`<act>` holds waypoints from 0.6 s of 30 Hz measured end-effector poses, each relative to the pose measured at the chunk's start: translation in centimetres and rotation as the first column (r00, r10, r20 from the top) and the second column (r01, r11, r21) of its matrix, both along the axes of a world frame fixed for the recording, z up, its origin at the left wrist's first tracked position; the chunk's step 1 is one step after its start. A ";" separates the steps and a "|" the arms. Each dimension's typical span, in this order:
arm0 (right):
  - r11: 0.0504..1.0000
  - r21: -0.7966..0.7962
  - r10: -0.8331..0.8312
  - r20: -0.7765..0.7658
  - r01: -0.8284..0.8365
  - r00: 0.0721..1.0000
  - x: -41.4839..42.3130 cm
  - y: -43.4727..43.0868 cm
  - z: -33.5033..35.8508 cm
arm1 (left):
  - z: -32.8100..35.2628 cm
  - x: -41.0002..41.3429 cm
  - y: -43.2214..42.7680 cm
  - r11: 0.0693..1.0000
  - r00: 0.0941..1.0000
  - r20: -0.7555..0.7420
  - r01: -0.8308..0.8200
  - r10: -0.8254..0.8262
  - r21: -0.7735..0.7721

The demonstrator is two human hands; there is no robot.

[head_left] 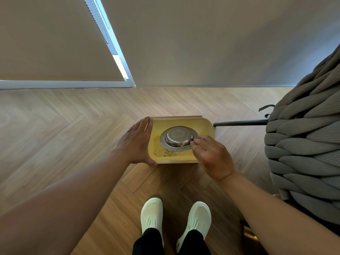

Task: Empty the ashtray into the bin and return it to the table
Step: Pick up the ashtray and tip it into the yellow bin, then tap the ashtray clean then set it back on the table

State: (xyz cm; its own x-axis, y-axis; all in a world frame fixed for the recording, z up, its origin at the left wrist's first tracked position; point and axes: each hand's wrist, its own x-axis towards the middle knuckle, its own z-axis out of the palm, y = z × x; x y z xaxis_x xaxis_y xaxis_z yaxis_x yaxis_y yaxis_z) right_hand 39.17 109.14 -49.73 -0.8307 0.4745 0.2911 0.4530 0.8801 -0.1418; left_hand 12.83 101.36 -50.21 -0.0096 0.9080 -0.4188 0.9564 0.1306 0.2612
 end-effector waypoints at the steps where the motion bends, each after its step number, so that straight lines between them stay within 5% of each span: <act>1: 1.000 0.000 -0.003 -0.003 0.003 1.000 0.1 0.0 -0.1 | 0.0 -0.1 0.1 1.000 1.000 -0.006 0.006 -0.006 -0.001; 18: 0.996 -0.078 -0.045 -0.004 0.044 0.999 0.2 0.1 0.0 | -0.4 -0.2 0.0 0.999 1.000 -0.014 0.008 -0.008 -0.036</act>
State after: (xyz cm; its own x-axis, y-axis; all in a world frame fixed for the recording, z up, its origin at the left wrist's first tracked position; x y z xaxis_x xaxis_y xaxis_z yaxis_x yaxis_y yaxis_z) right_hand 39.42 109.23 -49.75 -0.8067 0.5322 0.2570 0.4904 0.8454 -0.2115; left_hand 12.63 101.40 -50.58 -0.0086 0.8926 -0.4509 0.9610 0.1319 0.2430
